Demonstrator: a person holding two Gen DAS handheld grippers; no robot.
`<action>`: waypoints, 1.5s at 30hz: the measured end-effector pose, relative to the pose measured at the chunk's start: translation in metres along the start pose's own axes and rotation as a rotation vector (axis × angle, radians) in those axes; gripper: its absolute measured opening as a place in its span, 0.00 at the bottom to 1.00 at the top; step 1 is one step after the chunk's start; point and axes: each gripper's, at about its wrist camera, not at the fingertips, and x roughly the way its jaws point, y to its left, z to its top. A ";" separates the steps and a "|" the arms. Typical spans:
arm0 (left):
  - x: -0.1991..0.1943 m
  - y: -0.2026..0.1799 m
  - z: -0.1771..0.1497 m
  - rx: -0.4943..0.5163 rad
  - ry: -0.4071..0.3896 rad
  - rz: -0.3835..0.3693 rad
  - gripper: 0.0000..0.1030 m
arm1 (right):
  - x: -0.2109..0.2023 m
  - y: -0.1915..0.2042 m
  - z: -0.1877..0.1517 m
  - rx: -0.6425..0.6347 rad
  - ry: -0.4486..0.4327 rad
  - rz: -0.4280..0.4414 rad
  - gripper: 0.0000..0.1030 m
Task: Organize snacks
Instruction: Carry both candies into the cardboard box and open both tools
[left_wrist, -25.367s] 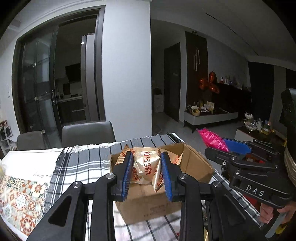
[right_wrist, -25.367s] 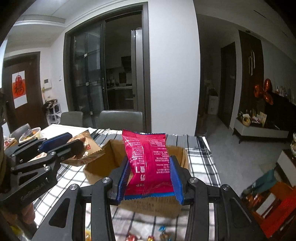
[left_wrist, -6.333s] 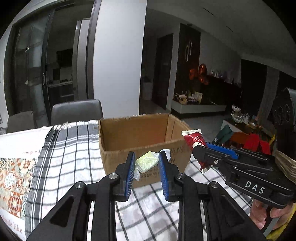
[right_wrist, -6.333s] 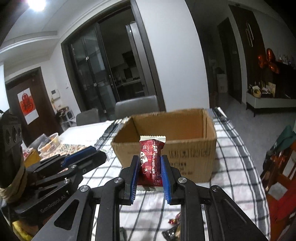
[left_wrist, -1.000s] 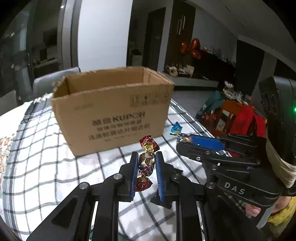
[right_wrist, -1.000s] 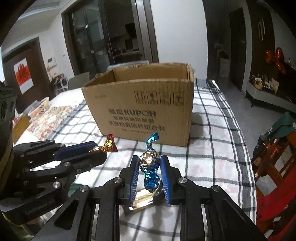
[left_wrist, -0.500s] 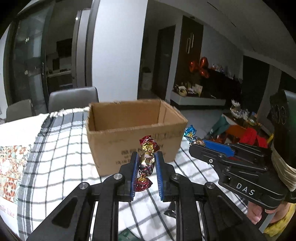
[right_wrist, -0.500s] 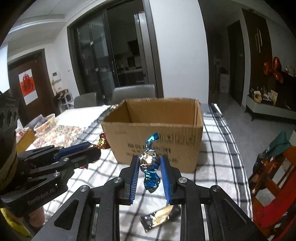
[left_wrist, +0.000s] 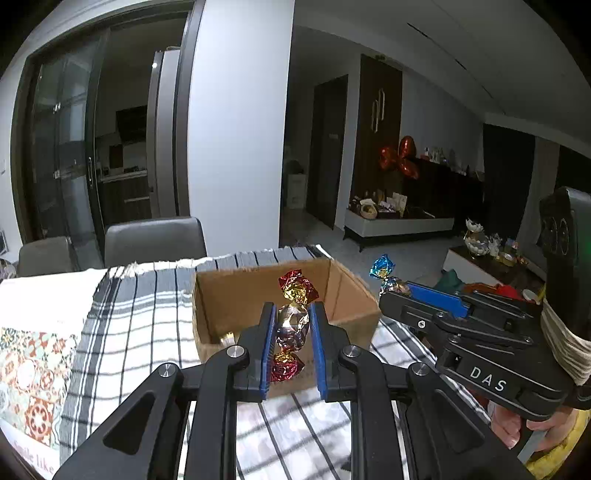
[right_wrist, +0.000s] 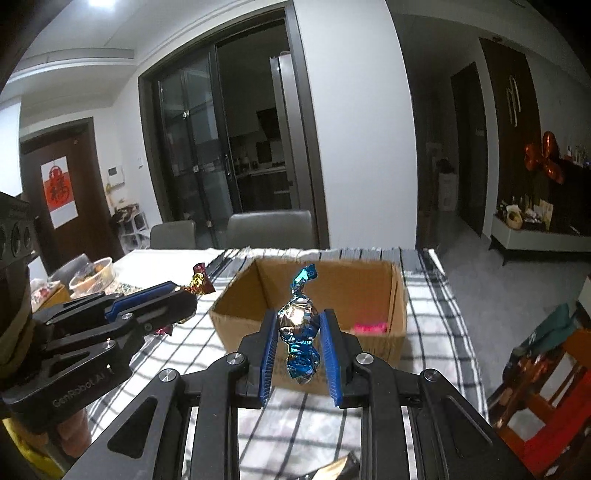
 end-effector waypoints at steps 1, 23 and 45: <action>0.003 0.001 0.005 0.005 -0.008 0.005 0.19 | 0.003 -0.002 0.004 -0.002 -0.003 -0.005 0.24; 0.096 0.020 0.035 0.031 0.066 0.087 0.42 | 0.088 -0.035 0.042 0.008 0.103 -0.058 0.29; 0.033 0.015 -0.004 -0.123 0.179 0.187 0.53 | 0.044 -0.032 -0.007 0.184 0.230 -0.120 0.44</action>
